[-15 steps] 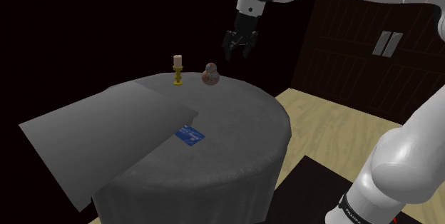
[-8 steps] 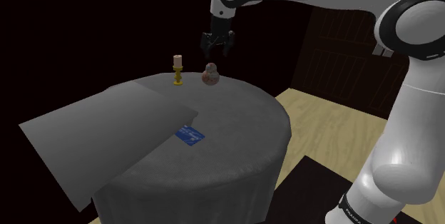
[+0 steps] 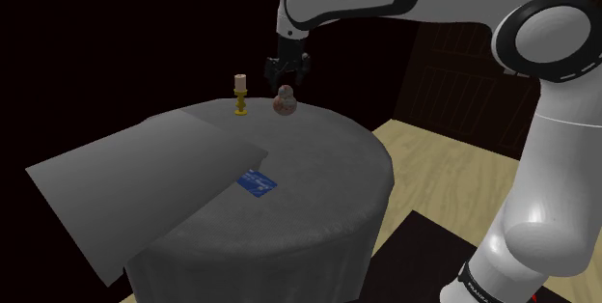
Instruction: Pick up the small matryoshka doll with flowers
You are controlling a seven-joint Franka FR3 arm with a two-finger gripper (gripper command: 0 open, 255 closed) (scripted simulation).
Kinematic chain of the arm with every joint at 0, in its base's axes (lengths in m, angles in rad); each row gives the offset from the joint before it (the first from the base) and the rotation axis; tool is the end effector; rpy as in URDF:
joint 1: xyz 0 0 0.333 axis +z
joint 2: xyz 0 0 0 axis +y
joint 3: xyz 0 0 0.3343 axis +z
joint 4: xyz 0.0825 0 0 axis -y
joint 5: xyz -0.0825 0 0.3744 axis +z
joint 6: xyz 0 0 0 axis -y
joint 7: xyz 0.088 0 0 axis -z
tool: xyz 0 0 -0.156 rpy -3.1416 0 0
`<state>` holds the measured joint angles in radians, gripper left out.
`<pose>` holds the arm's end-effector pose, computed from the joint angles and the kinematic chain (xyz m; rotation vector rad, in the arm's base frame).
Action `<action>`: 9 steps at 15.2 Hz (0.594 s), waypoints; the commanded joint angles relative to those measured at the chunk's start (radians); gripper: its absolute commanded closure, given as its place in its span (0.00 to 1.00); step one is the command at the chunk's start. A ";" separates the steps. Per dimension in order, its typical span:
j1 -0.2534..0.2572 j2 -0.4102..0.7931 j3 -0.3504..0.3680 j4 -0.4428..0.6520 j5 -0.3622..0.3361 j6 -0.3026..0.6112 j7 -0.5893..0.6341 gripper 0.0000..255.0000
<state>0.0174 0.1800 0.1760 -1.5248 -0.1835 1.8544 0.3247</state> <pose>0.6272 0.0911 0.5407 3.0203 -0.1489 0.2811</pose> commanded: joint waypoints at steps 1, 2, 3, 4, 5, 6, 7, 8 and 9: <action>-0.003 0.000 -0.002 -0.024 -0.001 0.025 0.000 0.00; -0.003 0.000 -0.002 -0.024 0.000 0.025 0.000 0.00; -0.003 -0.003 -0.002 -0.026 0.000 0.024 0.000 1.00; -0.002 -0.002 -0.001 -0.026 0.000 0.024 0.001 1.00; -0.002 -0.002 -0.001 -0.025 0.000 0.024 0.001 1.00; -0.002 -0.002 -0.001 -0.026 0.000 0.024 0.001 1.00; -0.003 -0.003 -0.001 -0.026 0.000 0.024 0.001 1.00; -0.003 -0.003 -0.001 -0.028 0.000 0.025 0.001 1.00; -0.002 -0.003 -0.001 -0.027 0.000 0.024 0.001 1.00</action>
<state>0.0152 0.1757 0.1749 -1.5494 -0.1839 1.8787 0.3258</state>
